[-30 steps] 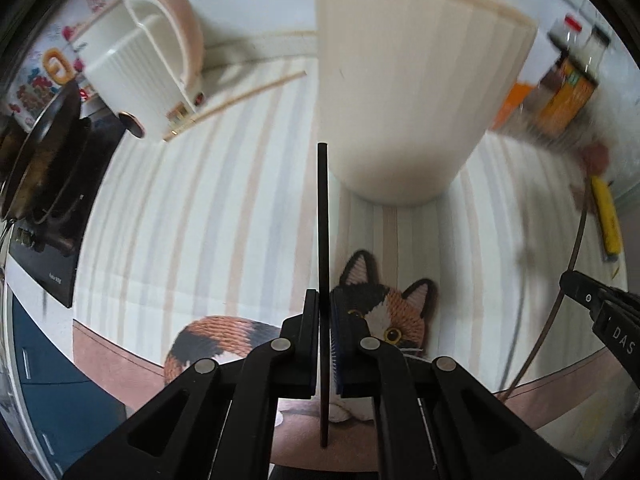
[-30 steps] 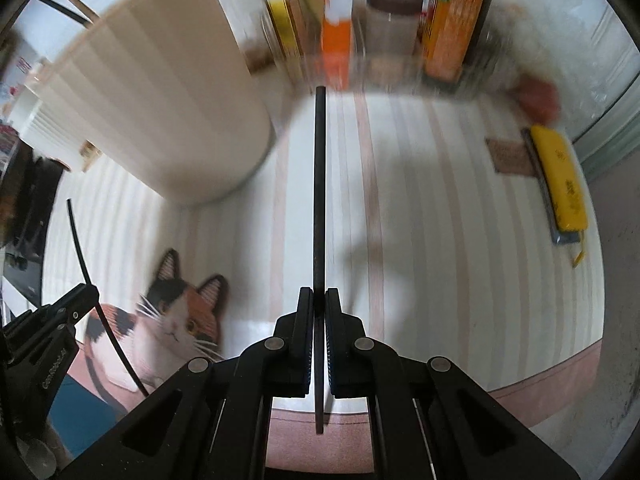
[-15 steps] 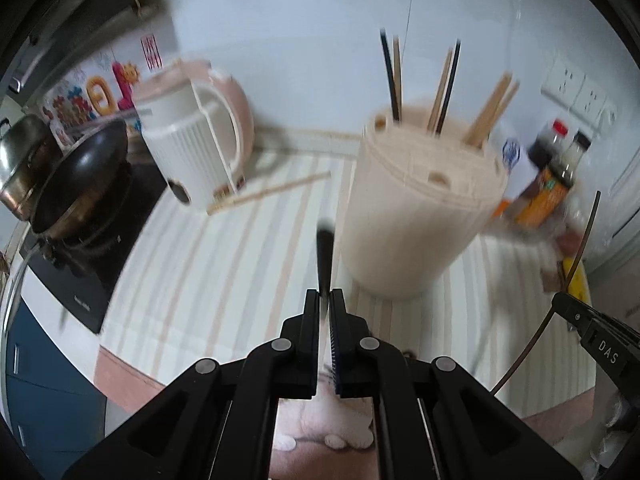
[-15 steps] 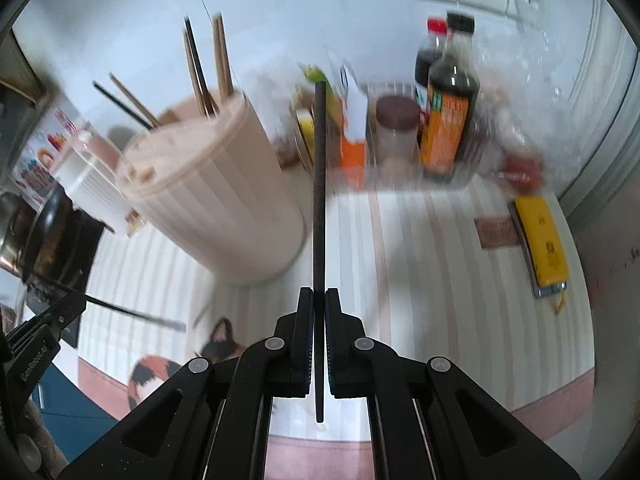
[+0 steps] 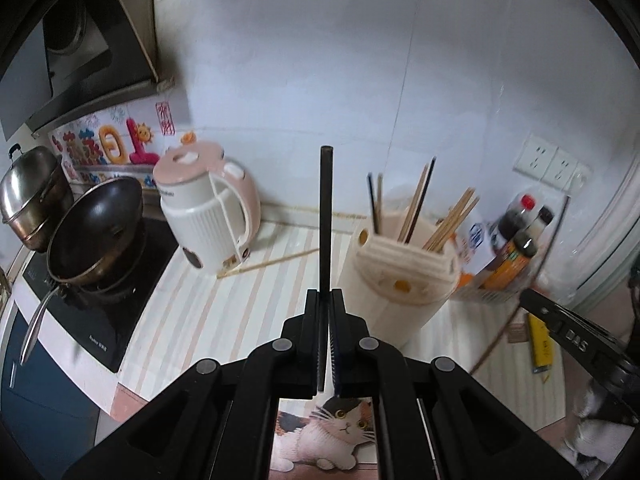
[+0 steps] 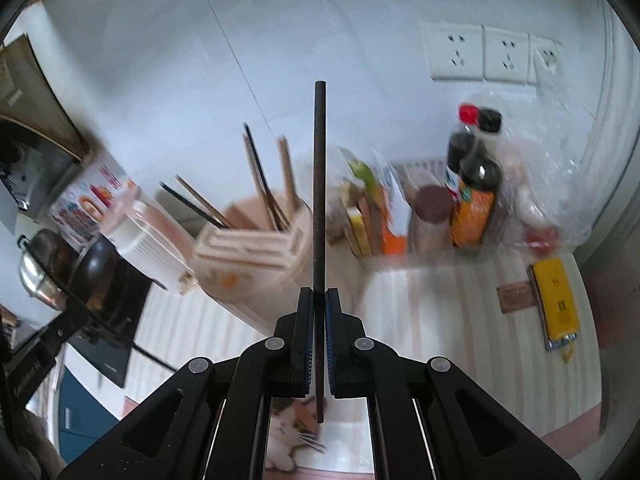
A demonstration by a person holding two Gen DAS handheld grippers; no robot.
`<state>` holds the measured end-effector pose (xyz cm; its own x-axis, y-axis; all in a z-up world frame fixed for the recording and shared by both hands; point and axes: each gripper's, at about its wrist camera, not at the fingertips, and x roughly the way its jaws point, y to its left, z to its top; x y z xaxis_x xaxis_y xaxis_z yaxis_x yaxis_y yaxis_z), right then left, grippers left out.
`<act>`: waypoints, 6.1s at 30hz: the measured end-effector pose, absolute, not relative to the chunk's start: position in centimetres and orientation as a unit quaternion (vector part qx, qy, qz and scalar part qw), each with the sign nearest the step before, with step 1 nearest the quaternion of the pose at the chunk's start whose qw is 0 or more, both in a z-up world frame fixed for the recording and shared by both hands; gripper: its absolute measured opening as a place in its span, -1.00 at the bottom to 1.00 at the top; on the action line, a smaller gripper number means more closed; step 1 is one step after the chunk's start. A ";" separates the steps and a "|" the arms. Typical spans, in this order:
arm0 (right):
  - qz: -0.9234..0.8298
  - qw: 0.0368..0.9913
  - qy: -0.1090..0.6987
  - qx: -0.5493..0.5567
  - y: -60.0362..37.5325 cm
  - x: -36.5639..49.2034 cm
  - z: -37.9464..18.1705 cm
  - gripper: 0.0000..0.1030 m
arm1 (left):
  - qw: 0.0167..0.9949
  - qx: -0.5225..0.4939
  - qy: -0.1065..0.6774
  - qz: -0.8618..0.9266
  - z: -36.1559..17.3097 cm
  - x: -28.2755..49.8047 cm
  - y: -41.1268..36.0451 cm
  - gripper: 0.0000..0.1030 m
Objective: Organize utensils
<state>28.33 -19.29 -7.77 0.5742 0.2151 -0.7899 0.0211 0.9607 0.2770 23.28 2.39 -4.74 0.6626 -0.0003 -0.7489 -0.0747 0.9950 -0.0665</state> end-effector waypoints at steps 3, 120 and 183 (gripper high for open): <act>0.068 0.881 0.447 0.138 -19.1 29.3 -6.1 -0.89 | 0.915 -0.053 0.400 0.010 -2.7 23.4 2.3 -0.96; -0.053 0.943 0.328 0.022 -15.9 2.6 7.2 1.00 | 0.930 0.005 0.365 0.037 2.8 4.8 2.0 0.99; -0.039 0.939 0.343 0.002 -16.0 4.7 6.6 1.00 | 0.935 0.010 0.351 0.048 3.3 6.0 1.6 0.99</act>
<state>4.72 -15.98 6.58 0.7624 -0.0714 -0.6432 0.0738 0.9970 -0.0232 6.01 1.60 3.29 0.7490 0.0959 -0.6556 -0.0818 0.9953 0.0522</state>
